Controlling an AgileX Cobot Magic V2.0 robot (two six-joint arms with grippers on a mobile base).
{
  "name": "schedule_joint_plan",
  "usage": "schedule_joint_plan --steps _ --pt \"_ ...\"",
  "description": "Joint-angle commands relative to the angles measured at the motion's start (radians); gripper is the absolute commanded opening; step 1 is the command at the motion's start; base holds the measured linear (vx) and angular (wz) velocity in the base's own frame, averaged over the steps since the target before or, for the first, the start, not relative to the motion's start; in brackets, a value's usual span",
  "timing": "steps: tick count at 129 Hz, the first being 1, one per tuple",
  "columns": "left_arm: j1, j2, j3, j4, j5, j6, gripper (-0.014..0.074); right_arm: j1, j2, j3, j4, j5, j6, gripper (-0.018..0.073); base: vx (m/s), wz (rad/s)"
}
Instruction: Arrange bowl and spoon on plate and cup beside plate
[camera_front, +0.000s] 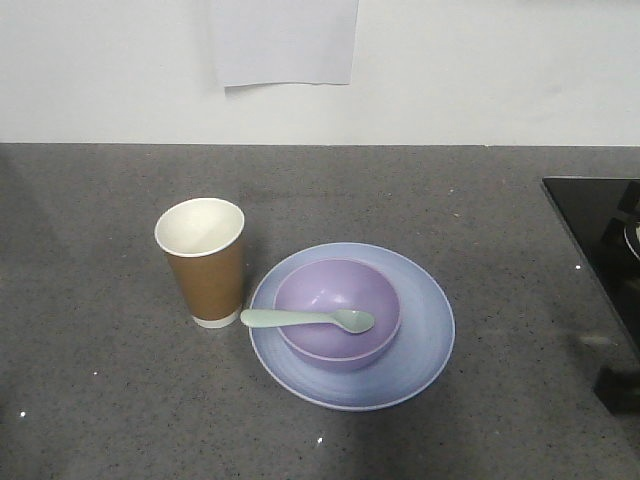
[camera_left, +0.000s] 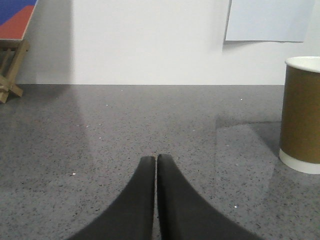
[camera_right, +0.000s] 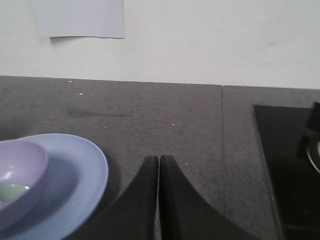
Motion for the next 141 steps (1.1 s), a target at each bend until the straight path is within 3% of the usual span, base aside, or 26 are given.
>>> schedule_joint_plan --steps 1,17,39,65,141 --pt "-0.006 -0.016 0.006 -0.007 -0.065 -0.007 -0.0006 -0.078 -0.145 0.092 -0.031 -0.068 0.044 -0.0004 0.00 0.00" --pt "-0.006 -0.016 0.006 -0.007 -0.065 -0.007 -0.0006 -0.108 -0.315 0.200 -0.140 -0.019 0.084 -0.0004 0.00 0.00" --pt "-0.006 -0.016 0.006 -0.007 -0.065 -0.007 -0.0006 -0.107 -0.451 0.303 -0.144 -0.003 0.082 -0.0004 0.00 0.00" --pt "-0.006 -0.016 0.006 -0.007 -0.065 -0.007 -0.0006 -0.107 -0.543 0.306 -0.177 0.062 0.077 -0.0004 0.00 0.00" --pt "-0.006 -0.015 0.006 -0.007 -0.065 -0.007 -0.0006 -0.107 -0.545 0.306 -0.173 0.054 0.077 -0.0004 0.00 0.00"
